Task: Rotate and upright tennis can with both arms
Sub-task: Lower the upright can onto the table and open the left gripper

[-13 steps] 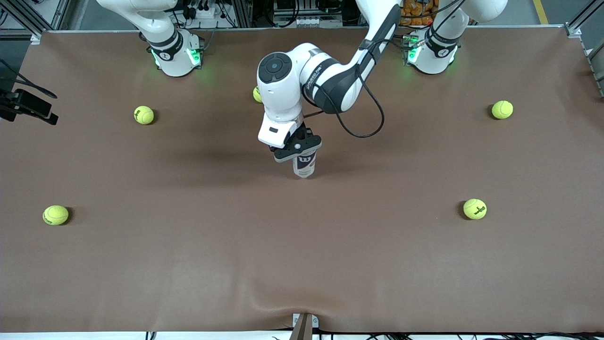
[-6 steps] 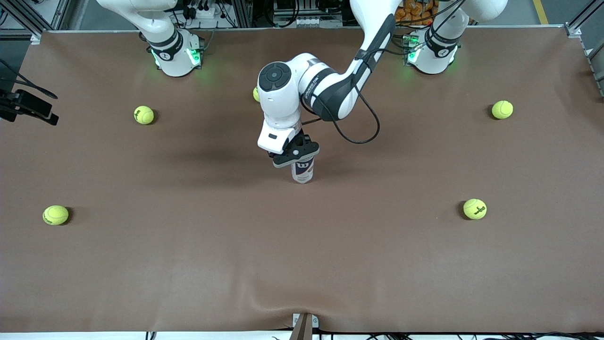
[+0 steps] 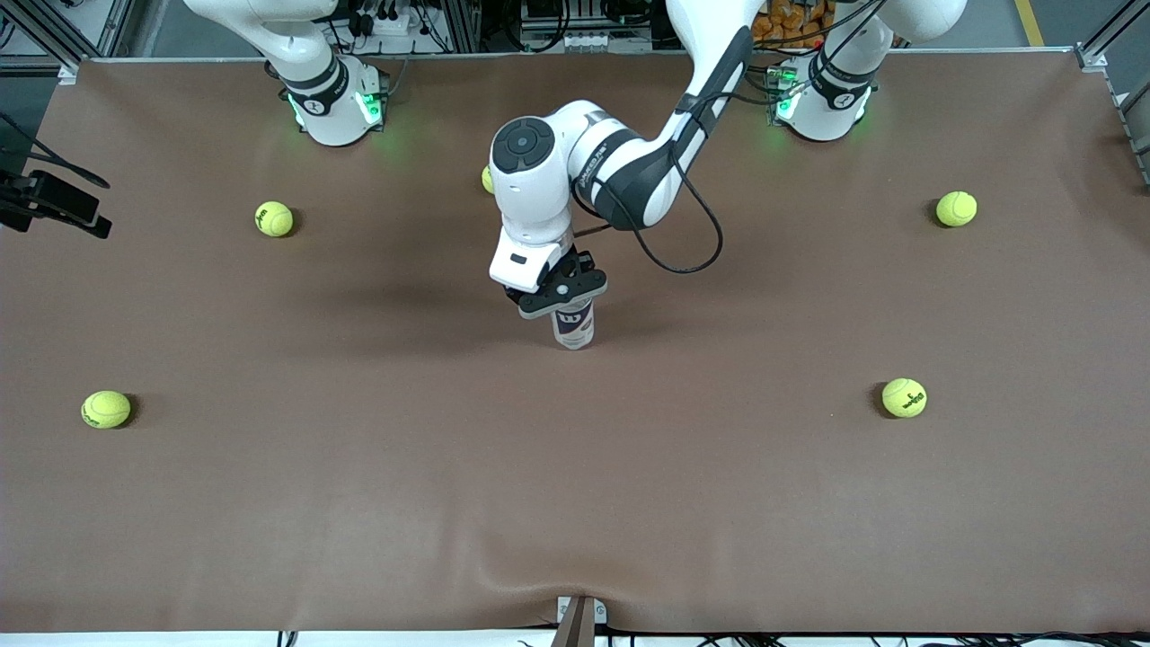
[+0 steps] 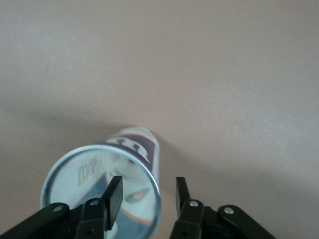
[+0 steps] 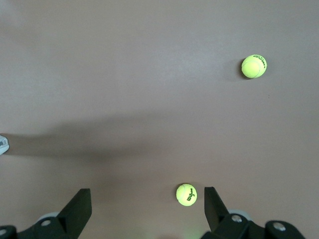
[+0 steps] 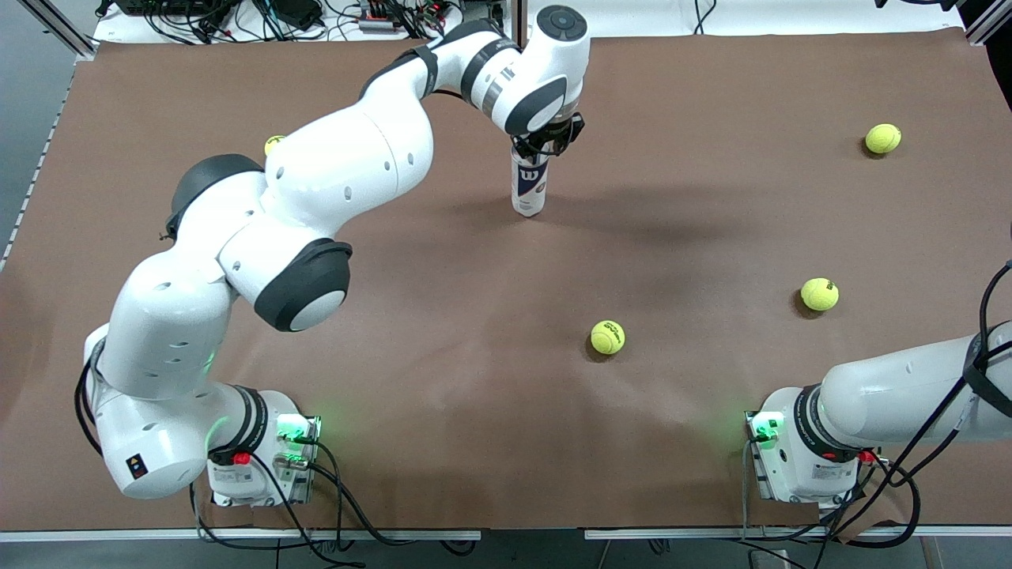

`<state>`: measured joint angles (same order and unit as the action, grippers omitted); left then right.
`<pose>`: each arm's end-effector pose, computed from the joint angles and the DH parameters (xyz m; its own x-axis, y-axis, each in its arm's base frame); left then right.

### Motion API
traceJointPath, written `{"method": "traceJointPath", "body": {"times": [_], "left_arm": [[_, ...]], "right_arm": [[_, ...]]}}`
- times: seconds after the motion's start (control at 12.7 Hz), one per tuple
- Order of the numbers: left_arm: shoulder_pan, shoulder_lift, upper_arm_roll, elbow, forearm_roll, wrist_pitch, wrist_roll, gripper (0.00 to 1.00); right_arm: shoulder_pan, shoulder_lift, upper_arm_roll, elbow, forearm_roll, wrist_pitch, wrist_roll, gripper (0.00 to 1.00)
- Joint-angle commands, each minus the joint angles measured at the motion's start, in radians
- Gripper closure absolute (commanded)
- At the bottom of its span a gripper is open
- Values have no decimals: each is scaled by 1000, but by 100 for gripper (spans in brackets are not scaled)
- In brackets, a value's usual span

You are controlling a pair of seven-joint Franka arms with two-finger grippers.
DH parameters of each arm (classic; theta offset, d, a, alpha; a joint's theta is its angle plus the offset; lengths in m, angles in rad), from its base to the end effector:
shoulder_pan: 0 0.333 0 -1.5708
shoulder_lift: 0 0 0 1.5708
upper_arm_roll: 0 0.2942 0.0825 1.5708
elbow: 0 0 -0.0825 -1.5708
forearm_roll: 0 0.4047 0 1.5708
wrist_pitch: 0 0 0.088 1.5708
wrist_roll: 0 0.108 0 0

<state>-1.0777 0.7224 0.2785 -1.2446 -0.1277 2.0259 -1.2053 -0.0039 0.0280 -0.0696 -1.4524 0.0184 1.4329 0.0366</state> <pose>0.4843 -0.5808 0.3303 0.9228 0.3747 0.0896 0.3710 -0.9270 0.0555 0.5677 -0.0390 0.6315 0.9931 -0.1073 -0.0480 -0.1081 -0.9940 -0.0146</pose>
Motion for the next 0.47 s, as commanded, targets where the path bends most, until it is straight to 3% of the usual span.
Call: {"method": "traceJointPath", "body": {"times": [0.0, 0.24, 0.39], "left_arm": [[27, -87, 5, -9, -55, -22, -16, 35], [56, -142, 2, -7, -55, -76, -7, 0], [70, -161, 4, -4, -53, -79, 13, 0]], "right_arm": [[-11, 1, 13, 7, -9, -9, 19, 0], [-11, 1, 13, 7, -9, -9, 19, 0], [-11, 1, 13, 7, -9, -9, 19, 0]]}}
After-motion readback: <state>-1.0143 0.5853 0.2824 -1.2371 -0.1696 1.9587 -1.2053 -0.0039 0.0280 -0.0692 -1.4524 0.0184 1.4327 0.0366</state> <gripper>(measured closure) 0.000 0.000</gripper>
